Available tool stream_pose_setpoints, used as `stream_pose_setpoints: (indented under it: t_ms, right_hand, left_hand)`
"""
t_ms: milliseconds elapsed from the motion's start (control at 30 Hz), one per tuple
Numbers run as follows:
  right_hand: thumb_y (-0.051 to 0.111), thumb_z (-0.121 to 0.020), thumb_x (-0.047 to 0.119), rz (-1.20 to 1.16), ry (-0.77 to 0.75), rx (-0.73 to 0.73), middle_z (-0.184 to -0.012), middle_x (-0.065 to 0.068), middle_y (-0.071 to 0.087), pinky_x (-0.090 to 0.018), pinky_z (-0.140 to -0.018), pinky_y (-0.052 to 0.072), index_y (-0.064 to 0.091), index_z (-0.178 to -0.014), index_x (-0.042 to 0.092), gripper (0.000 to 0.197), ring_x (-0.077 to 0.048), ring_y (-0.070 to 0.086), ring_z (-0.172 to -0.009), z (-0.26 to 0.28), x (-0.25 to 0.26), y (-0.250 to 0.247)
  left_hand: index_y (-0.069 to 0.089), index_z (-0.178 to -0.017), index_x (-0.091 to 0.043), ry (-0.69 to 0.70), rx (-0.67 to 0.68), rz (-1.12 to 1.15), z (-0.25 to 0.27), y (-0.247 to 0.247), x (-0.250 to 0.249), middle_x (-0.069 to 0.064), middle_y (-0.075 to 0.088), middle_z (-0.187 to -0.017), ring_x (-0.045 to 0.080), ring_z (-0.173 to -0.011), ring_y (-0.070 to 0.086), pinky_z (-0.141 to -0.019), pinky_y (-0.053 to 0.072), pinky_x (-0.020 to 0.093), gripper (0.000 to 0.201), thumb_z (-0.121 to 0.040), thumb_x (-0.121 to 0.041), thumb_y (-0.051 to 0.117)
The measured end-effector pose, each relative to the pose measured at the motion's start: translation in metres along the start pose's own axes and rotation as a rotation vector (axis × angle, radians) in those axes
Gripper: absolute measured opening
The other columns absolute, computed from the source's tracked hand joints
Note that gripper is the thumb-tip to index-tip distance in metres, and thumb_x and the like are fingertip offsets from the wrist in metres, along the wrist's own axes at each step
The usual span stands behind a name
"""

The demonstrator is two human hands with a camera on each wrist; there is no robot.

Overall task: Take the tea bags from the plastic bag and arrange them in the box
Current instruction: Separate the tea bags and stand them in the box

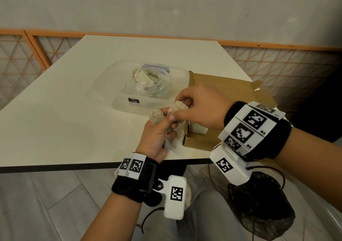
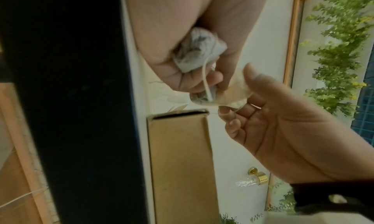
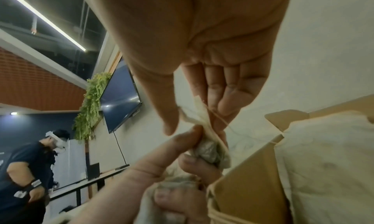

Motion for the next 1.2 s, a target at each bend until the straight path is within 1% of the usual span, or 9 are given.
stream_pose_setpoints:
  t_ms: [100, 233, 400, 533, 767, 933, 1033, 1100, 1200]
  right_hand:
    - [0.063, -0.084, 0.020, -0.002, -0.059, -0.047, -0.074, 0.008, 0.049, -0.008, -0.054, 0.033, 0.061, -0.113, 0.026, 0.030, -0.002, 0.045, -0.062, -0.002, -0.001, 0.000]
    - [0.058, -0.088, 0.016, -0.014, -0.088, -0.030, -0.069, 0.012, 0.050, -0.006, -0.055, 0.034, 0.068, -0.097, 0.024, 0.016, -0.001, 0.045, -0.061, -0.004, -0.004, -0.007]
    - [0.067, -0.083, 0.021, -0.128, -0.075, -0.010, -0.074, 0.004, 0.057, -0.020, -0.065, 0.043, 0.067, -0.088, 0.020, 0.005, -0.004, 0.048, -0.058, -0.007, -0.006, -0.013]
    - [0.073, -0.078, 0.020, -0.172, -0.011, 0.008, -0.079, -0.004, 0.062, -0.029, -0.068, 0.049, 0.066, -0.084, 0.015, 0.011, -0.010, 0.052, -0.063, -0.014, -0.013, -0.012]
    - [0.075, -0.075, 0.019, -0.096, 0.002, 0.052, -0.070, 0.007, 0.052, -0.014, -0.055, 0.036, 0.062, -0.084, 0.017, 0.017, -0.004, 0.045, -0.060, -0.020, -0.013, -0.009]
    - [0.077, -0.073, 0.025, -0.124, 0.073, 0.097, -0.067, 0.008, 0.060, -0.010, -0.056, 0.043, 0.066, -0.083, 0.012, 0.019, 0.003, 0.054, -0.053, -0.022, -0.022, -0.013]
    - [0.076, -0.074, 0.028, -0.108, 0.063, 0.131, -0.074, 0.003, 0.067, -0.026, -0.074, 0.048, 0.069, -0.086, 0.011, 0.022, -0.008, 0.060, -0.070, -0.021, -0.023, -0.017]
    - [0.076, -0.072, 0.033, -0.036, 0.054, 0.137, -0.078, 0.002, 0.068, -0.034, -0.079, 0.049, 0.070, -0.085, 0.015, 0.024, -0.016, 0.062, -0.076, -0.022, -0.023, -0.019]
    - [0.077, -0.069, 0.034, 0.078, 0.048, 0.160, -0.078, 0.003, 0.064, -0.038, -0.080, 0.049, 0.067, -0.078, 0.020, 0.019, -0.017, 0.058, -0.075, -0.024, -0.020, -0.020]
  left_hand:
    - [0.058, -0.085, -0.014, -0.008, -0.012, -0.026, 0.000, 0.002, 0.000, 0.000, 0.059, -0.067, 0.002, -0.052, 0.046, -0.038, 0.031, 0.012, 0.013, -0.077, -0.012, 0.068]
    - [0.057, -0.086, -0.013, -0.047, -0.004, 0.010, 0.000, 0.003, 0.000, 0.001, 0.059, -0.069, 0.003, -0.053, 0.049, -0.036, 0.031, 0.012, 0.007, -0.083, -0.009, 0.061]
    - [0.055, -0.088, -0.014, -0.076, 0.021, 0.016, 0.001, 0.004, 0.001, -0.001, 0.058, -0.071, 0.004, -0.056, 0.051, -0.035, 0.031, 0.011, 0.012, -0.083, -0.015, 0.065]
    - [0.056, -0.082, -0.016, -0.078, 0.008, 0.037, 0.001, 0.004, -0.001, -0.002, 0.059, -0.069, 0.002, -0.056, 0.052, -0.034, 0.030, 0.011, 0.008, -0.079, -0.012, 0.062]
    - [0.058, -0.087, -0.015, -0.090, 0.005, 0.095, 0.003, 0.002, -0.001, -0.004, 0.059, -0.072, 0.003, -0.056, 0.051, -0.034, 0.031, 0.011, 0.009, -0.081, -0.013, 0.065]
    - [0.059, -0.083, -0.017, -0.091, -0.029, 0.153, 0.001, 0.000, -0.001, -0.002, 0.061, -0.071, 0.002, -0.056, 0.051, -0.034, 0.030, 0.010, 0.008, -0.077, -0.012, 0.063]
    - [0.067, -0.079, -0.019, -0.082, -0.029, 0.174, 0.001, -0.001, 0.000, -0.005, 0.061, -0.072, 0.002, -0.058, 0.050, -0.035, 0.031, 0.010, 0.004, -0.078, -0.017, 0.063]
    - [0.072, -0.081, -0.019, -0.078, -0.021, 0.163, 0.000, -0.002, 0.000, -0.005, 0.060, -0.075, 0.003, -0.059, 0.049, -0.036, 0.031, 0.010, 0.009, -0.080, -0.020, 0.063]
    - [0.068, -0.107, -0.009, -0.058, 0.004, 0.061, 0.000, -0.001, 0.000, -0.005, 0.058, -0.077, 0.002, -0.059, 0.046, -0.037, 0.030, 0.010, 0.025, -0.085, -0.017, 0.060]
Point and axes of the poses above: each hand's wrist, its own z-axis away from the middle knuckle, its own y-axis out of the palm, x = y × z, the point moved 4 cm from there along -z, towards the middle knuckle
